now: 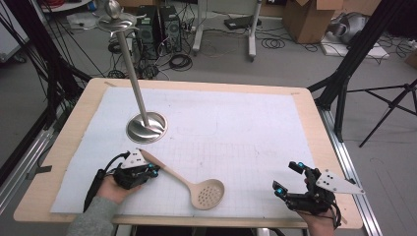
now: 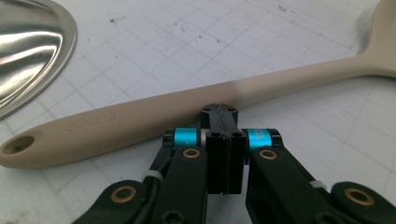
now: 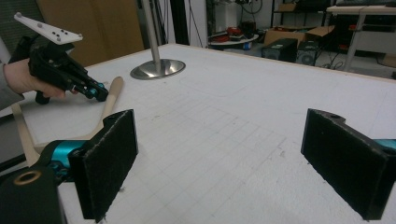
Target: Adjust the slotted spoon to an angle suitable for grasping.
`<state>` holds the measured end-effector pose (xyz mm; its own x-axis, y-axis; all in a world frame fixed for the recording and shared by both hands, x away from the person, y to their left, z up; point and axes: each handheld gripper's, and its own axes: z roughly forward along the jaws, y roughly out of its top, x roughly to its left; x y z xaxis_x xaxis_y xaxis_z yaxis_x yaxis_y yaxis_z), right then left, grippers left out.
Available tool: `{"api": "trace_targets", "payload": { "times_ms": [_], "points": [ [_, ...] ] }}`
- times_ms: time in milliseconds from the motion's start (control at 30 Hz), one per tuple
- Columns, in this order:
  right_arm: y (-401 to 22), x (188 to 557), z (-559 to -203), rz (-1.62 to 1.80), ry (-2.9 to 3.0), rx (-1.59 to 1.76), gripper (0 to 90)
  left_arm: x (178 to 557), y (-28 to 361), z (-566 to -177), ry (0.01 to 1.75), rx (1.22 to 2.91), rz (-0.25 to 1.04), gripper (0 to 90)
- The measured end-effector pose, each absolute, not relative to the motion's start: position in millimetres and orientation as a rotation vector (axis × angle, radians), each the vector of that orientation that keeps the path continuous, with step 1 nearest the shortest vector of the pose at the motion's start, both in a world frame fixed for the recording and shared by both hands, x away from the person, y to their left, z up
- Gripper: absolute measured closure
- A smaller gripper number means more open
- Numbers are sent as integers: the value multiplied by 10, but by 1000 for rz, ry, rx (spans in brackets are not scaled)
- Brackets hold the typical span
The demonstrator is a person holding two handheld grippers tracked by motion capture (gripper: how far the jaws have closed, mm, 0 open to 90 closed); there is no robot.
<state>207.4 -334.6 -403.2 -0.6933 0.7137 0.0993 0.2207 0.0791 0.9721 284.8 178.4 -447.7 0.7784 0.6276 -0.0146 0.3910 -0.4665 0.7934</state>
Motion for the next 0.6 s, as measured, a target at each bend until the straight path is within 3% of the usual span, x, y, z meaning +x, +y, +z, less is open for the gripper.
{"api": "trace_targets", "payload": {
  "times_ms": [600],
  "points": [
    [-3396, 2061, -4011, 1669, 1936, 934, 98, 3088, 1436, -4475, 747, 2117, 344, 898]
  ]
}}
